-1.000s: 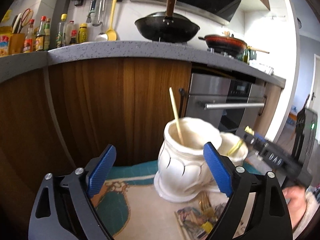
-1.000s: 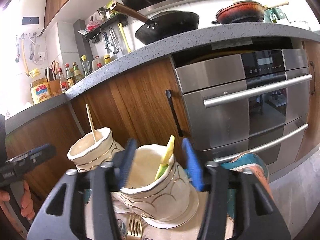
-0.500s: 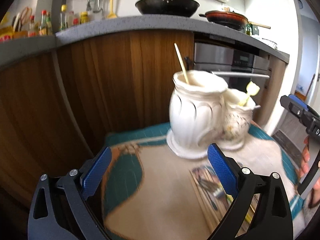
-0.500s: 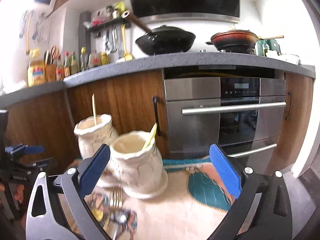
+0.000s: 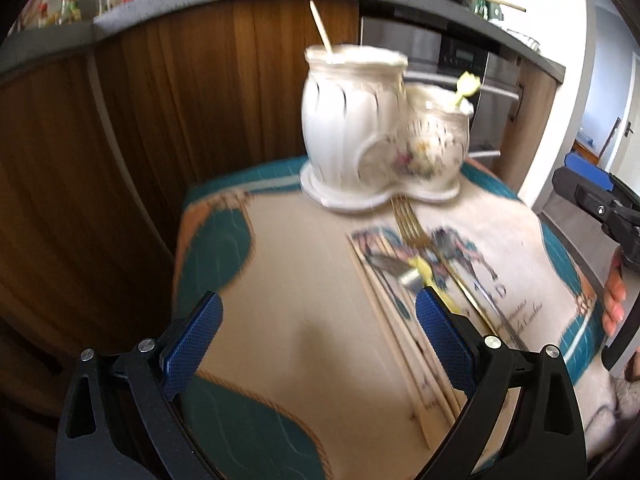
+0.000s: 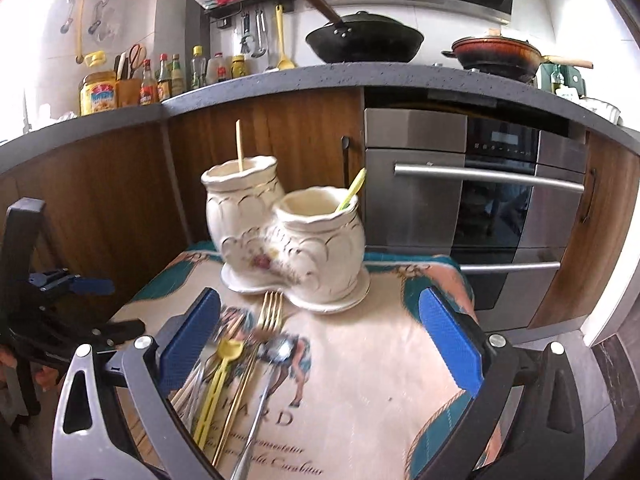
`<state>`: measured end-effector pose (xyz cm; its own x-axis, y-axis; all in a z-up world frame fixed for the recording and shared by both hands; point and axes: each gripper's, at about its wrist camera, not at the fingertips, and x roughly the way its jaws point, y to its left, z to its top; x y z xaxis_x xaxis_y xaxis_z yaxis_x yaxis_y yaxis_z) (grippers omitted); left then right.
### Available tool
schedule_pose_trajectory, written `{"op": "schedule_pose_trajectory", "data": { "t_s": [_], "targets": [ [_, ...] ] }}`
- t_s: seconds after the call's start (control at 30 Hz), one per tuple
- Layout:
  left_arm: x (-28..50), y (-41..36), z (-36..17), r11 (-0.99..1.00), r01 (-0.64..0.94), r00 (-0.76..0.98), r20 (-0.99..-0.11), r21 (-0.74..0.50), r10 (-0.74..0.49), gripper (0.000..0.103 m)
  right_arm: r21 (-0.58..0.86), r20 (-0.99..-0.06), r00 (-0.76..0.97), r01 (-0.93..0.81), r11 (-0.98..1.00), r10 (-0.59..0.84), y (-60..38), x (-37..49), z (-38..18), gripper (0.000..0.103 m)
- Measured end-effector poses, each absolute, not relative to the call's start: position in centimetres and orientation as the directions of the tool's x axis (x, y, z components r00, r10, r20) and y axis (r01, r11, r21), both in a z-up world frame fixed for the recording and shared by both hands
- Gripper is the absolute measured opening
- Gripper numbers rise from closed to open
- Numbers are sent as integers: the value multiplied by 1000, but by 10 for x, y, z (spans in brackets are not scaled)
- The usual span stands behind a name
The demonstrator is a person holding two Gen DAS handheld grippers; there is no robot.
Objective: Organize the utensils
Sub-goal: 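Move both tools back over the utensil pile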
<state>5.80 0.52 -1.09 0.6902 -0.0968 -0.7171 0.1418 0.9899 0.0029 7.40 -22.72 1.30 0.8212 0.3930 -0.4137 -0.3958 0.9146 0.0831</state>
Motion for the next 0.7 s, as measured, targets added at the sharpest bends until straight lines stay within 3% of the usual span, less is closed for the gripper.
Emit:
{"op": "schedule_pose_trajectory", "data": {
  "t_s": [0.33, 0.7],
  "targets": [
    [65, -8, -34, 993, 114, 583, -812, 43, -32, 96, 112, -556, 715, -441, 891, 424, -212, 70, -9, 98],
    [69, -16, -47, 985, 127, 535, -844, 113, 27, 93, 95, -616, 678, -441, 893, 401, -210, 71, -19, 98]
  ]
}}
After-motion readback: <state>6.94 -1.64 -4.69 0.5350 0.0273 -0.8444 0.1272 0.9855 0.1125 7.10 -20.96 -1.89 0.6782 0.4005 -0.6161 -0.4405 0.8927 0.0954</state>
